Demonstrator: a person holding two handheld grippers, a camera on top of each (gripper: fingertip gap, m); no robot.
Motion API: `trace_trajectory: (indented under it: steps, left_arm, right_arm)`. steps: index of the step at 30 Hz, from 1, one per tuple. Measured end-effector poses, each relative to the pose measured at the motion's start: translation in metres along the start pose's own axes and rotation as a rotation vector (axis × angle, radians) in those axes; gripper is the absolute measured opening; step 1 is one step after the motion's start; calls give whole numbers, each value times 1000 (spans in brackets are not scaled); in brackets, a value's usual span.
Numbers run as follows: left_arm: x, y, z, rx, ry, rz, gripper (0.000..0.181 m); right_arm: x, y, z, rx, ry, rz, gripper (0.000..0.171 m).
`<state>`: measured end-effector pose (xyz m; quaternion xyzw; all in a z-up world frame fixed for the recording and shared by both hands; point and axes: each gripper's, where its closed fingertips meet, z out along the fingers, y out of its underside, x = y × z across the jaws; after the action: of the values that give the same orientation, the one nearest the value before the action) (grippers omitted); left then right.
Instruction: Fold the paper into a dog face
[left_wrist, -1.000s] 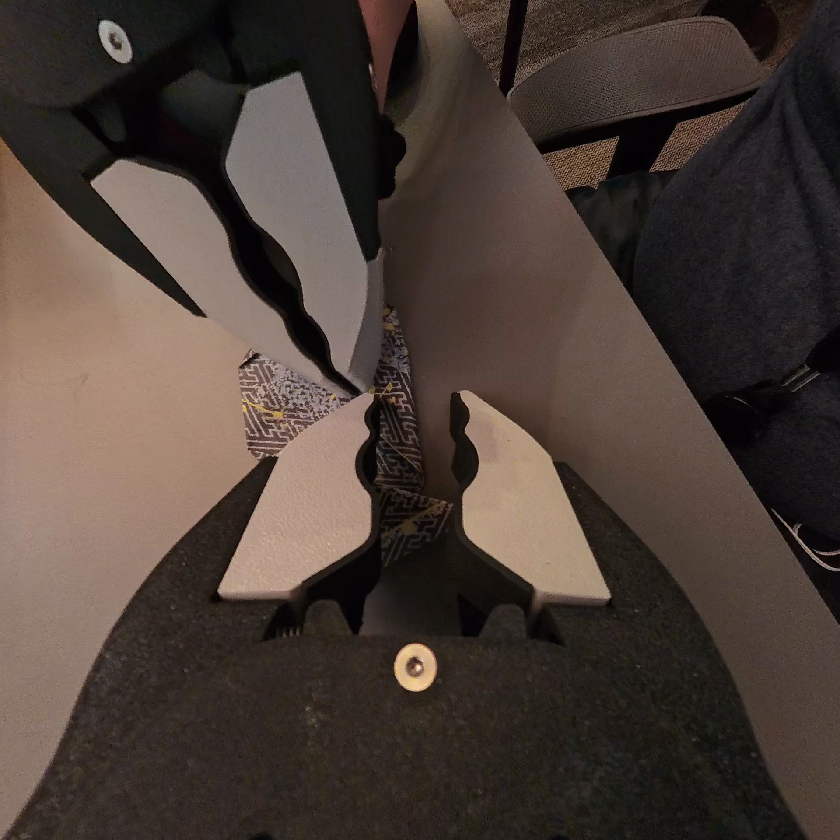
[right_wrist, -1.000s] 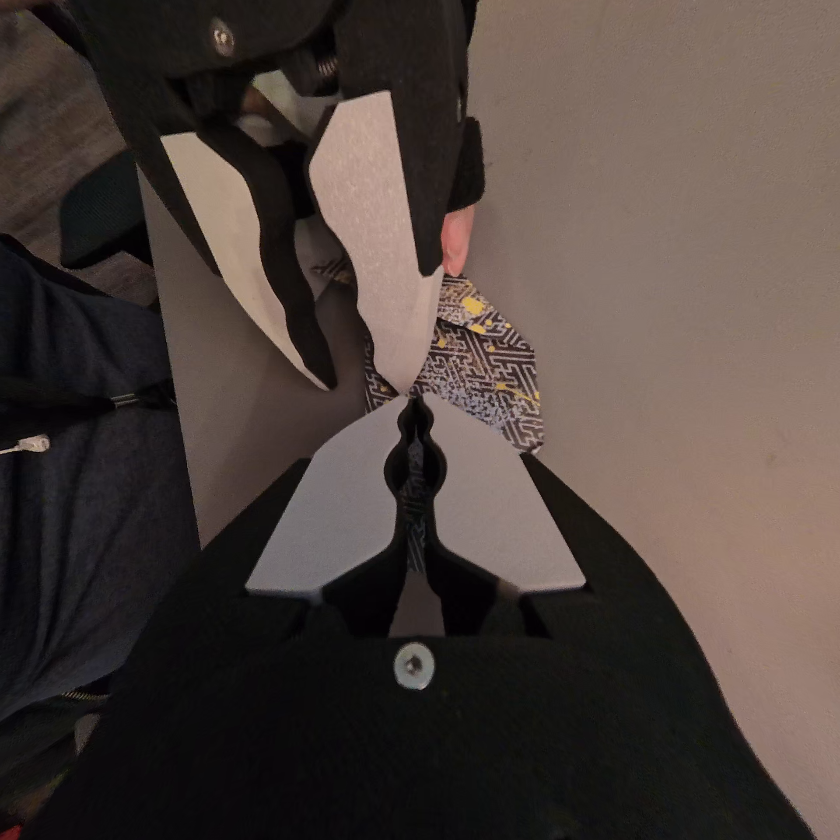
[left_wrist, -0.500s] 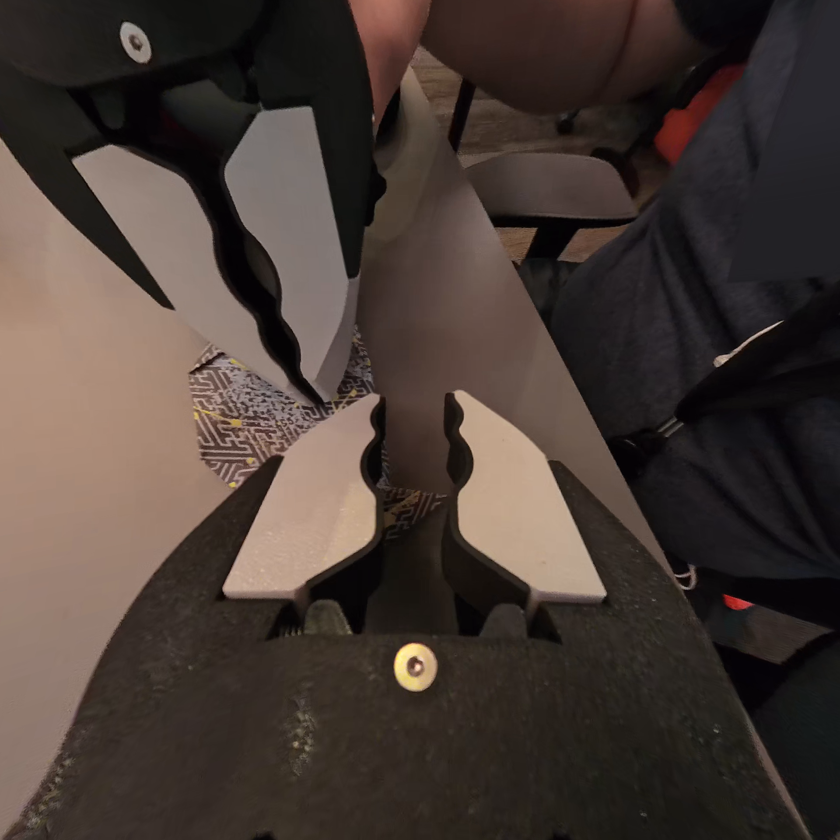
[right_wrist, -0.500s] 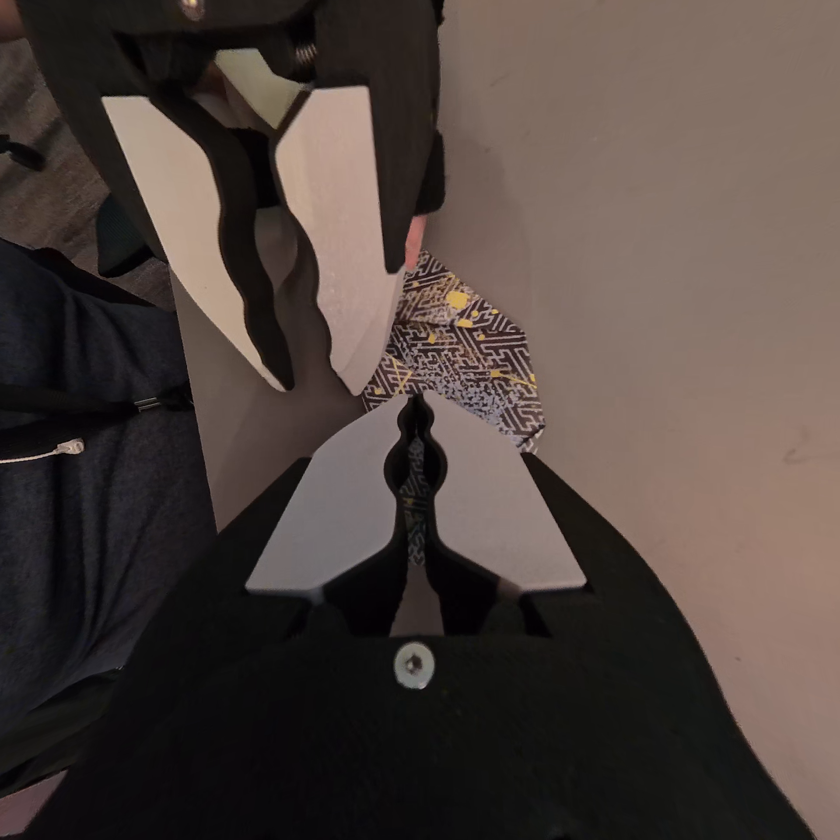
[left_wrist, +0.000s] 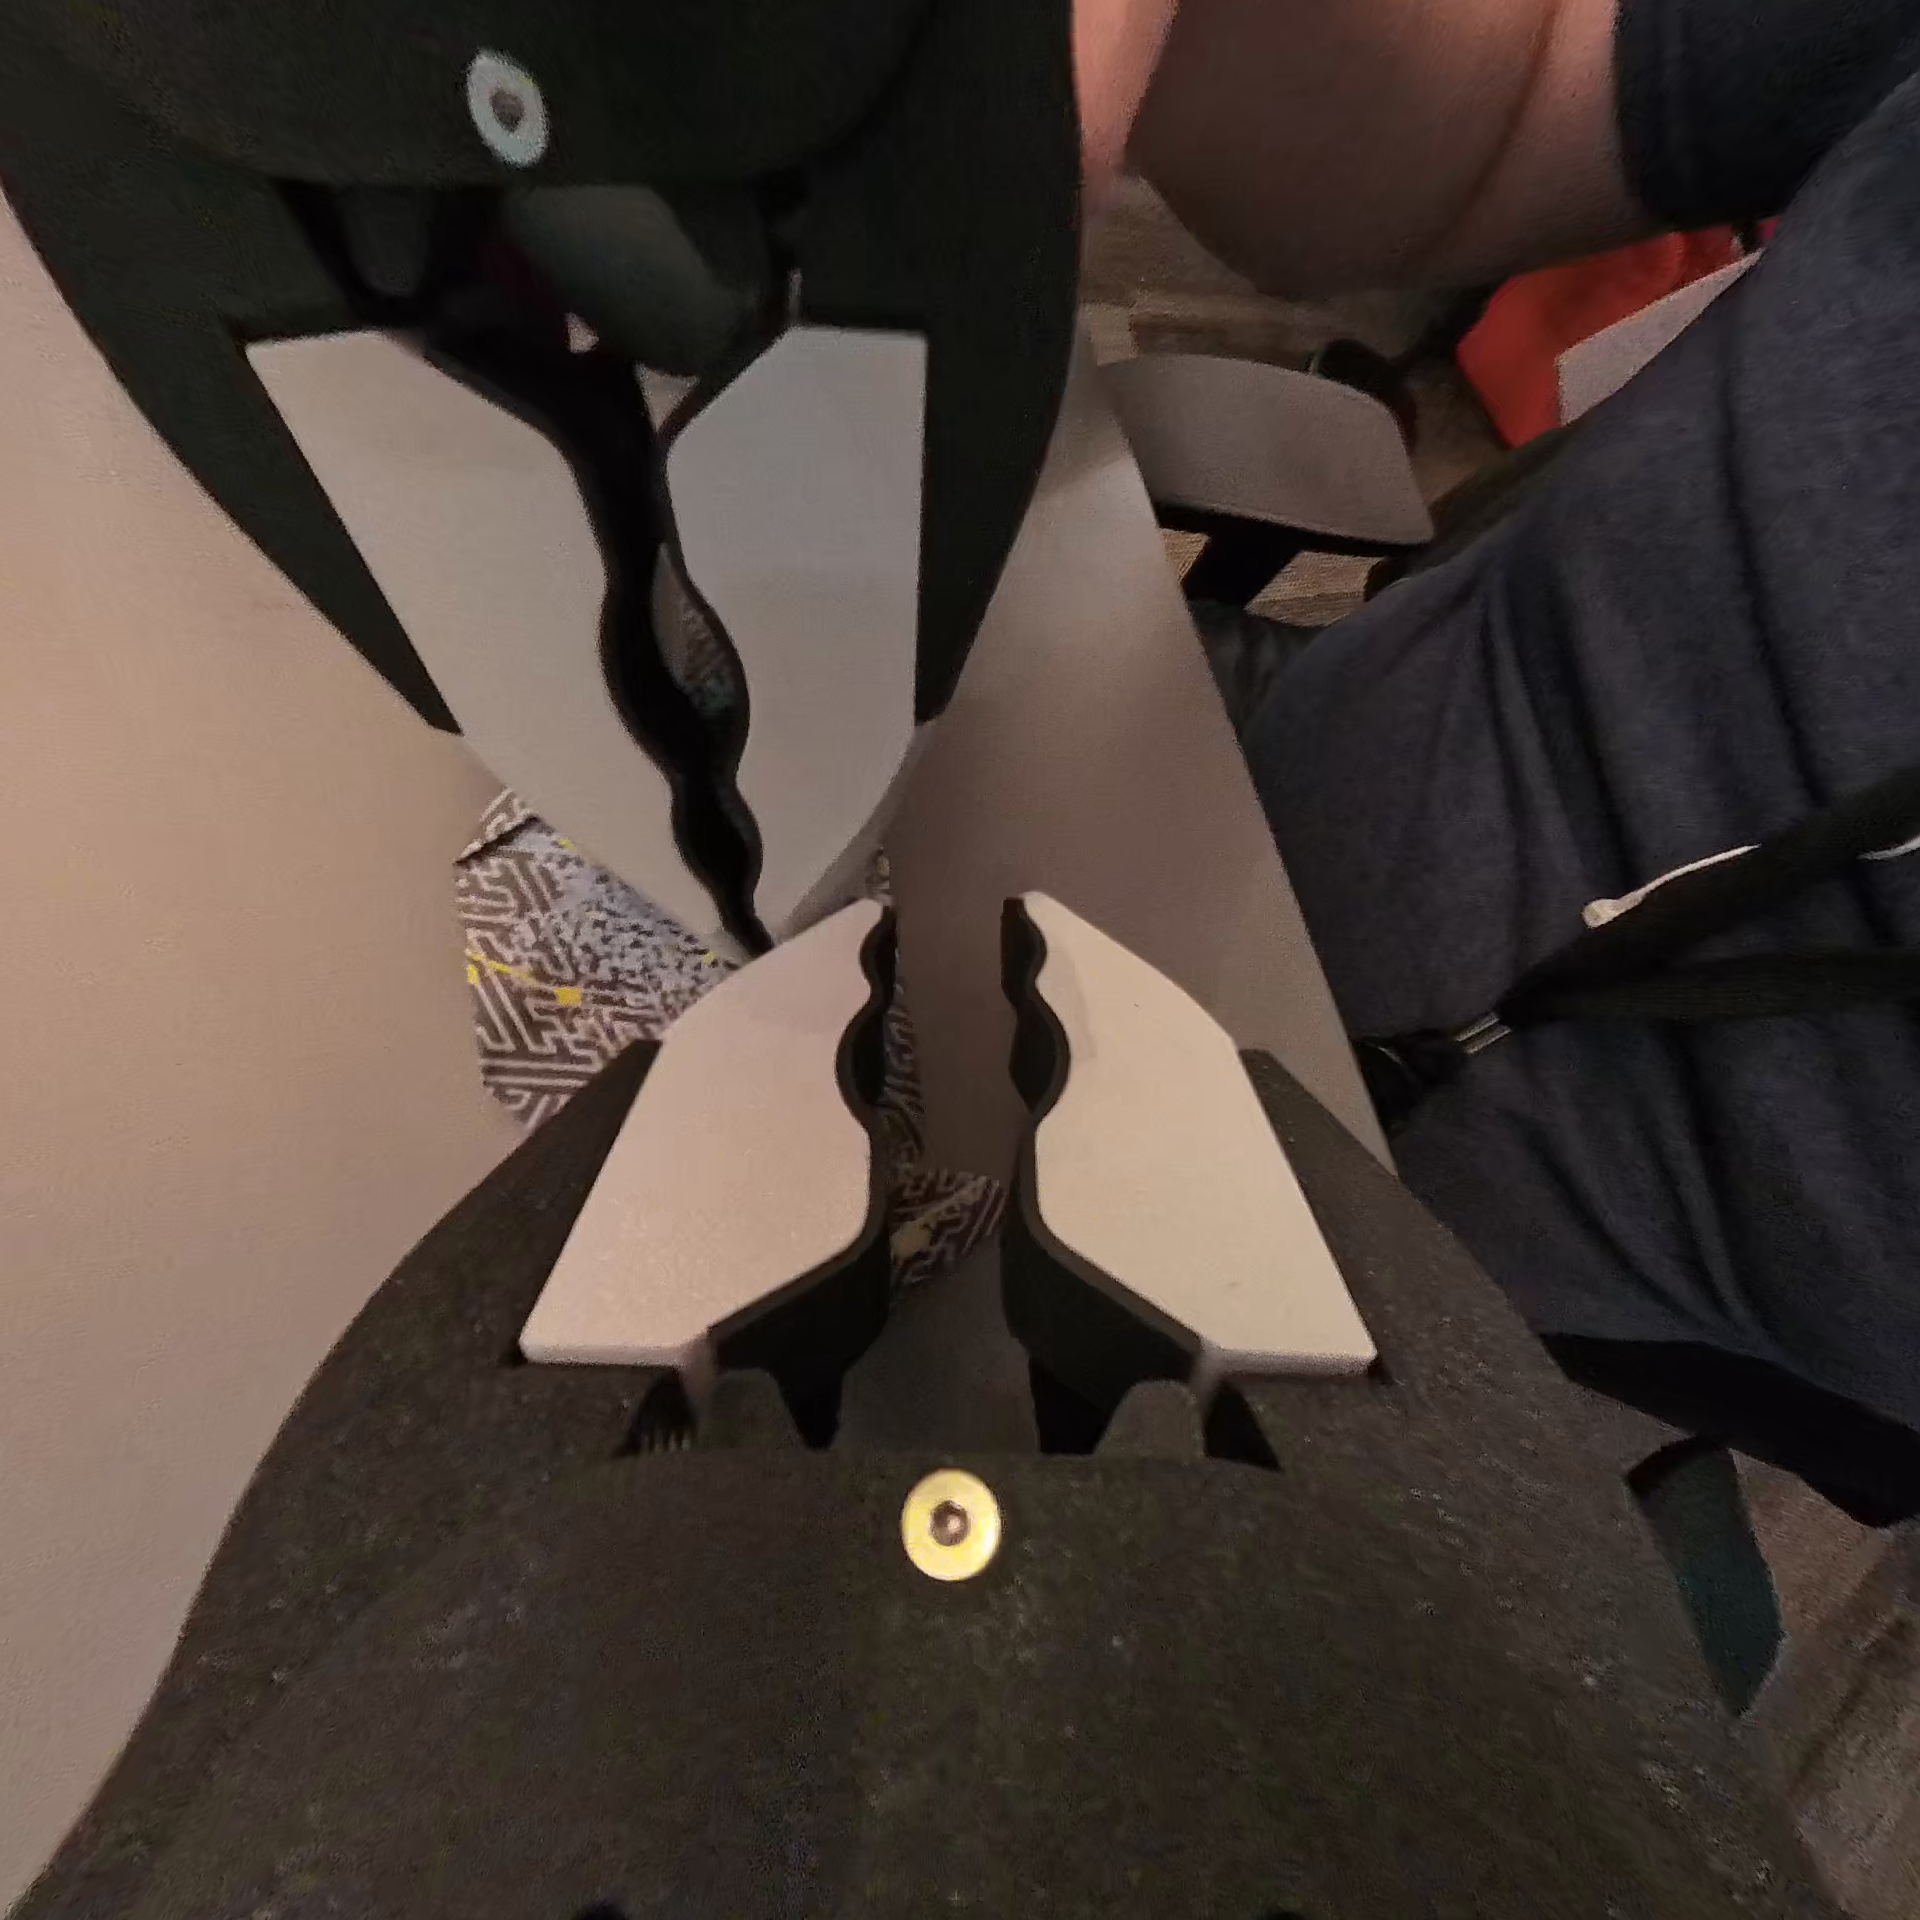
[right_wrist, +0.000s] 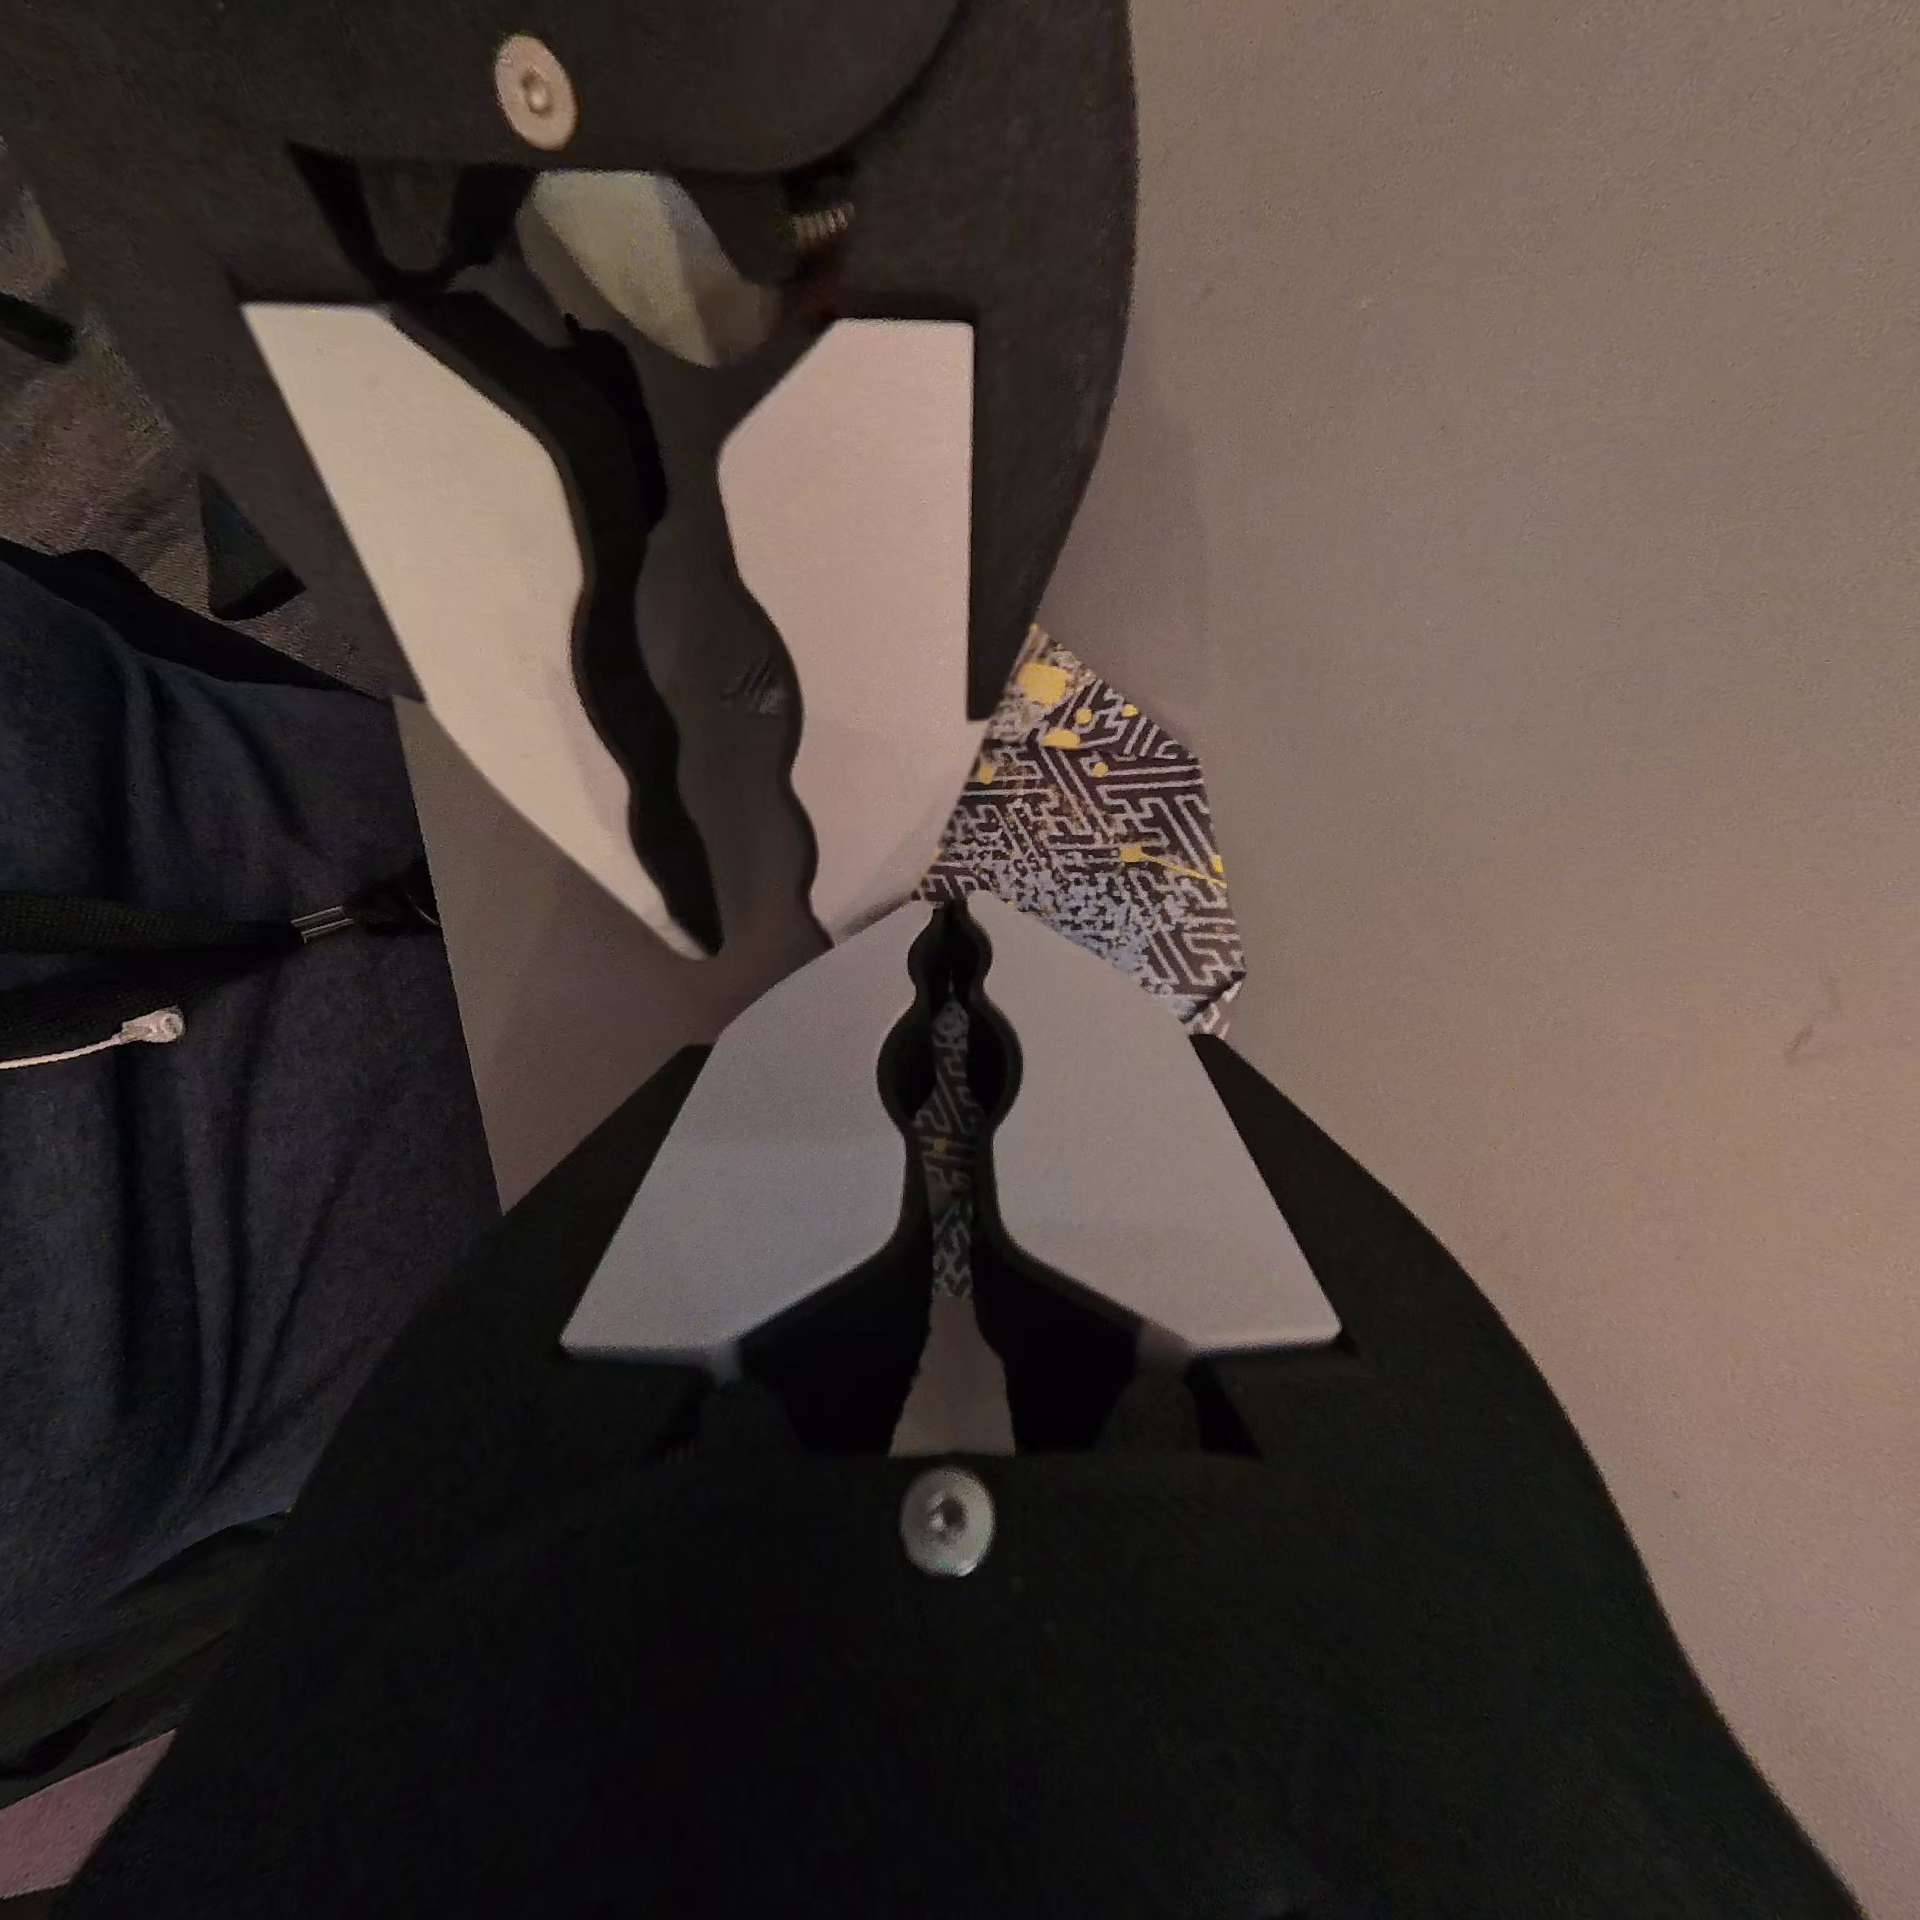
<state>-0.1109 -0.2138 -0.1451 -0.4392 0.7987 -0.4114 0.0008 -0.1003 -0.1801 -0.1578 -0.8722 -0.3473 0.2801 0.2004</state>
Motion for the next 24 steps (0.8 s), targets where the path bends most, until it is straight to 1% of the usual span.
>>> trace_trajectory:
  steps: [6,12,16,20,24]
  left_arm:
    - [1,5,3,-71,2,-6,24]
    - [1,5,3,-108,29,-39,22]
    - [4,4,3,-88,39,-51,29]
    - [4,4,2,-56,26,-107,28]
    - [3,6,0,-61,-6,-115,27]
  right_arm:
    - [0,0,1,0,-10,9,3]
    - [0,0,1,17,-28,26,3]
    - [0,0,1,17,-25,17,3]
    - [0,-1,1,20,-33,18,3]
    - [0,-1,1,23,-34,16,4]
